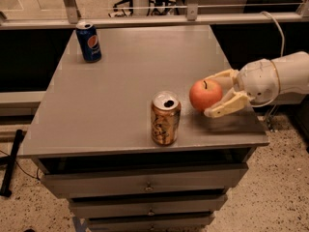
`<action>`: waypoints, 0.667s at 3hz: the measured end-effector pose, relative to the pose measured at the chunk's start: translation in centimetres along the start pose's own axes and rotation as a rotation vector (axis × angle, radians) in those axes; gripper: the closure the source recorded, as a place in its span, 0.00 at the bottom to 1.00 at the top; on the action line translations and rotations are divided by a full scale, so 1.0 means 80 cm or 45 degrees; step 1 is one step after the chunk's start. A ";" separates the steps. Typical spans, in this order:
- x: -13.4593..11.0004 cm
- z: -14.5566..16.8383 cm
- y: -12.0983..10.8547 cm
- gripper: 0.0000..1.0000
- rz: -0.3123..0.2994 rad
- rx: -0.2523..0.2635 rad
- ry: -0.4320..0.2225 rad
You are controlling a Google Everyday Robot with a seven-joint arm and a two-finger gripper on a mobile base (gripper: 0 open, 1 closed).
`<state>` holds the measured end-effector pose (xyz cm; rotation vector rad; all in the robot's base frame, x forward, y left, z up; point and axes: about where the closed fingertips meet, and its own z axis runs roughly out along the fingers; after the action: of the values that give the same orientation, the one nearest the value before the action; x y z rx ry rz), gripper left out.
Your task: Move apple near orange can
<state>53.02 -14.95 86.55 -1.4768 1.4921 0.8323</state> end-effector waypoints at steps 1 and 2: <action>0.007 0.014 0.031 1.00 -0.019 -0.074 0.002; 0.008 0.032 0.053 1.00 -0.029 -0.139 -0.015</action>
Offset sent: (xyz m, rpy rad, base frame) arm -0.0583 0.0384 -0.0306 0.0137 0.0408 0.1695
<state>49.19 -12.55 84.49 -1.5633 1.4381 0.9195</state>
